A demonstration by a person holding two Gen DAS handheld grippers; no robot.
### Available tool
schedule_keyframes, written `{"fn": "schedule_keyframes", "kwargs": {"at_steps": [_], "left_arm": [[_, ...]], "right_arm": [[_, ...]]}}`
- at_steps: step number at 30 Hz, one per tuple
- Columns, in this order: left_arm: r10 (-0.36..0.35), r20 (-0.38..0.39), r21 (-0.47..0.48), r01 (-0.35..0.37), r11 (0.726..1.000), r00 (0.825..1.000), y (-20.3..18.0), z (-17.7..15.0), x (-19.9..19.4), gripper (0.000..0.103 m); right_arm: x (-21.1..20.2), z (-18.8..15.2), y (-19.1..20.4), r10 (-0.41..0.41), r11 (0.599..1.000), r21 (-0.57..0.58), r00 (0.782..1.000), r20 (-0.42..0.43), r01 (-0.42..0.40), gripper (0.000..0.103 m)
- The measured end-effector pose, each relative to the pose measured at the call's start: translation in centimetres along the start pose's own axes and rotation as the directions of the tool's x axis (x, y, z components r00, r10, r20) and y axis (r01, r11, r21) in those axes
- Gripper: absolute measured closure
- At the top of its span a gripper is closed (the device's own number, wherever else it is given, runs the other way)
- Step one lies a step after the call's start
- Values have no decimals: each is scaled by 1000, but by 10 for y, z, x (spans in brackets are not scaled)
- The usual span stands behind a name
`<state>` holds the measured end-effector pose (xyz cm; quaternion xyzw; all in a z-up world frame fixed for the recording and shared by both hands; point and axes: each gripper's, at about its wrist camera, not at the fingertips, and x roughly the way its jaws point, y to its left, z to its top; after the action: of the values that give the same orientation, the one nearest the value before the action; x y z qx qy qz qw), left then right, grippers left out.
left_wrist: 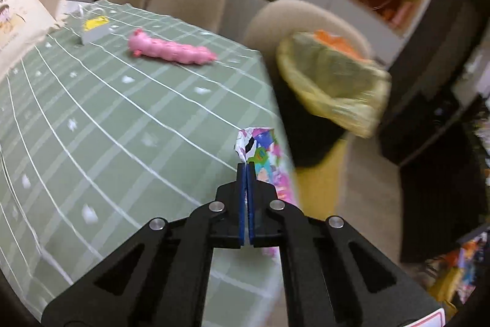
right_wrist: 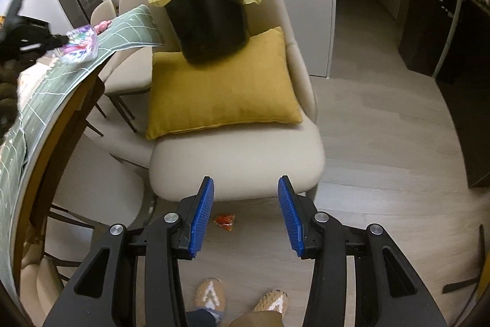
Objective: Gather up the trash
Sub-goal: 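Lower the right gripper to the floor toward the red snack packet while the left holds the pouch, then grasp the red snack packet on the floor with the right gripper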
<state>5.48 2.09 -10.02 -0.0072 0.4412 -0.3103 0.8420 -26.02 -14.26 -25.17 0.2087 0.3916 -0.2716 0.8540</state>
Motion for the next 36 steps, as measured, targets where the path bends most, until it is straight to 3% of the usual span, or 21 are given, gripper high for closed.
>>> {"fn": "schedule_keyframes", "kwargs": {"at_steps": [5,10,14,20,22,23,28,30,36], "left_arm": [[-79,-46,41,81,996,996,-41,-84,-29,102],[-85,-157,86,99,991,984,-60,-193,-10,102],[-16,-293,38,28,999,956,-26,-278,45,102],[38,-308,6,-38,999,951,56,-375,139,102],[48,-321,-23,-58,998,946,90,-406,174,102],[52,-322,-32,-66,997,945,102,-416,185,102],[128,-328,-12,-140,990,936,161,-452,241,102],[160,-331,11,-166,986,930,174,-459,254,102],[206,-327,-5,-219,976,923,215,-464,281,102]], "right_arm": [[34,-17,-23,66,994,-85,997,-32,-68,61],[107,-72,-30,140,965,-197,977,-163,-171,61],[174,-132,-23,155,957,-201,957,-245,-207,61],[307,-227,28,218,891,-346,945,-243,-295,61],[364,-259,50,200,854,-435,951,-235,-287,61],[398,-275,64,197,816,-500,953,-230,-289,61],[516,-315,104,205,677,-691,967,-154,-254,61],[548,-322,113,218,643,-724,966,-141,-251,62],[626,-338,141,233,482,-842,961,-146,-245,62]]}}
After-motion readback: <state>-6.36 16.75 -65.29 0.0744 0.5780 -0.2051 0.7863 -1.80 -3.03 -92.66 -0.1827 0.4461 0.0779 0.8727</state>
